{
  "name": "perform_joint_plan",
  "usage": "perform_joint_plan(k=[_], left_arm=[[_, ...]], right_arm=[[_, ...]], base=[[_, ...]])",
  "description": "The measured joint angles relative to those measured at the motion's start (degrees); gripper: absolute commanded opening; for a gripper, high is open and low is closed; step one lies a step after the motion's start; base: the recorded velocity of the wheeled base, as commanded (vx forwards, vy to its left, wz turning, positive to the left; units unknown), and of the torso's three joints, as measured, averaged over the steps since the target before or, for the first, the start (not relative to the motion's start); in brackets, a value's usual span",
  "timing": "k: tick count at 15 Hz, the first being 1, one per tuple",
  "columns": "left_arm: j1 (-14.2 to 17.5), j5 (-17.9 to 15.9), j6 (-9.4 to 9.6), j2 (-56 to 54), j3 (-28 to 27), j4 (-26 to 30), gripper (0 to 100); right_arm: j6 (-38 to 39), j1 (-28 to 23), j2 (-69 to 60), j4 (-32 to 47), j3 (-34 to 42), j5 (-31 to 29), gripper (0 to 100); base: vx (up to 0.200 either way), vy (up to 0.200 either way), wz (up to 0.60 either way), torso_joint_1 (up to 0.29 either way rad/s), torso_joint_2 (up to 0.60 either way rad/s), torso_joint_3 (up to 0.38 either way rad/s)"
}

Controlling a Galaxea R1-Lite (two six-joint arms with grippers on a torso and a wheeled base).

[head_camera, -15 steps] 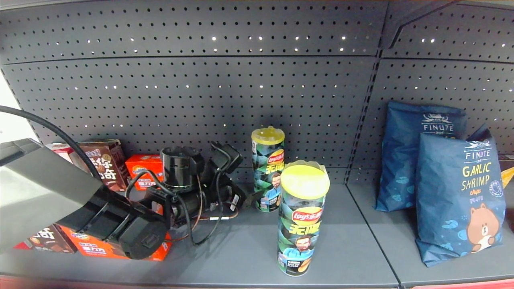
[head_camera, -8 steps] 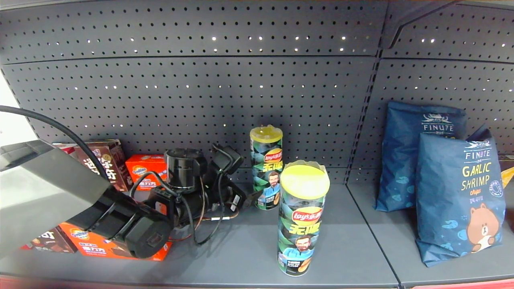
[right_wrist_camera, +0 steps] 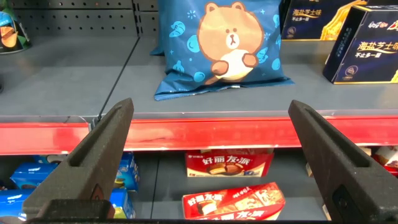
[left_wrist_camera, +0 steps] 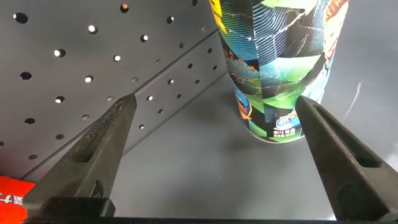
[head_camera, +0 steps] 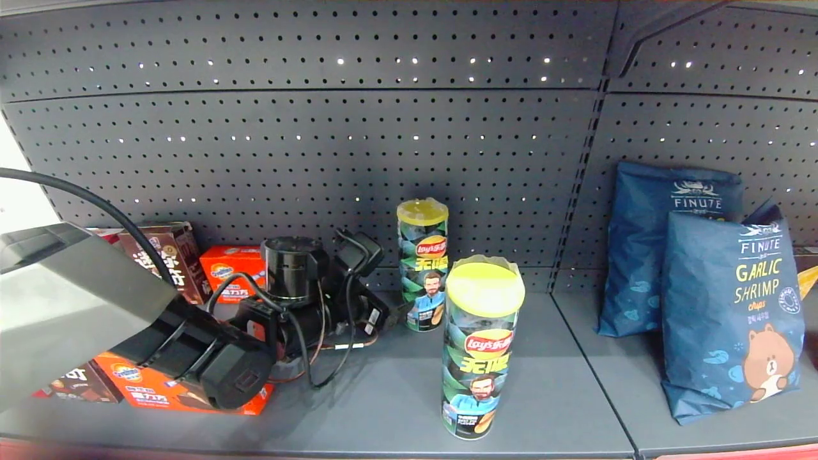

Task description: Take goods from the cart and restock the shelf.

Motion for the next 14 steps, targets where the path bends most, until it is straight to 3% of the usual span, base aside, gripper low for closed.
perform_joint_plan(k=[14], left_arm=[[1.88,0.82,0.35,-0.57,-1.22,-0.51,100]], right_arm=[[0.0,0.0,0.0,0.0,0.0,0.0,100]], base=[[0.0,0.0,0.0,0.0,0.0,0.0]])
